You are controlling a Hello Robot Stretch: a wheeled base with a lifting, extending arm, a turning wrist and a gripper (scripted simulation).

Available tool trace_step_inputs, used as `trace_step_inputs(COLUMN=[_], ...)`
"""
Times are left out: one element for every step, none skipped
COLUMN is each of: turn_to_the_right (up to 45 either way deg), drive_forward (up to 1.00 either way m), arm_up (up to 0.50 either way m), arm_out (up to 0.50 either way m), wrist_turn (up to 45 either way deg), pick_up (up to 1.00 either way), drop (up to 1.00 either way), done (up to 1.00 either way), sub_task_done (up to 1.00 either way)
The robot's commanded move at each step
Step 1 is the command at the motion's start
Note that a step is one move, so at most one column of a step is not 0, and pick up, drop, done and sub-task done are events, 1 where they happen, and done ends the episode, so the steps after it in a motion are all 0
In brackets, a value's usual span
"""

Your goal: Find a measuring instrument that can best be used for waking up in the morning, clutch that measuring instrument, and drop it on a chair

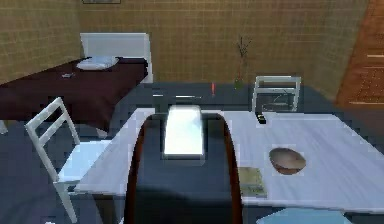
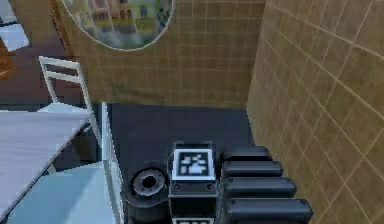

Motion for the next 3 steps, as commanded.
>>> trace_step_inputs(turn_to_the_right=[45.0,45.0,3.0], drive_forward=[0.0,0.0,0.0], arm_up=[0.0,0.0,0.0], arm_out=[0.0,0.0,0.0], wrist_turn=[0.0,0.0,0.0], pick_up=[0.0,0.0,0.0], drop=[0.0,0.0,0.0], done=[0.0,0.0,0.0], sub_task_done=[0.0,0.0,0.0])
